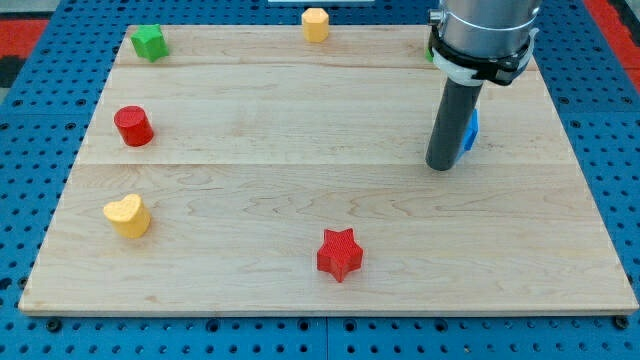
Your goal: Adjust the yellow hexagon at the top center
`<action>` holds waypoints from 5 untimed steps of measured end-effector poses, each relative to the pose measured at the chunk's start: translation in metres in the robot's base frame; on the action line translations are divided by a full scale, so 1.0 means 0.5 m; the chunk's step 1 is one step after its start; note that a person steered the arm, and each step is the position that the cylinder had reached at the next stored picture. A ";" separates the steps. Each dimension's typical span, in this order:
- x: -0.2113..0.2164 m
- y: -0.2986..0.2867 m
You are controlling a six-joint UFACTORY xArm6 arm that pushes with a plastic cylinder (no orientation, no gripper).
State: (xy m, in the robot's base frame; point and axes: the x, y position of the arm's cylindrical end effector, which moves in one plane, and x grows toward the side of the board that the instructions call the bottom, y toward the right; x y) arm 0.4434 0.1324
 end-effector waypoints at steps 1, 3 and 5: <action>-0.053 -0.078; -0.305 -0.224; -0.499 -0.231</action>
State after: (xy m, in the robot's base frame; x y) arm 0.1937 0.0167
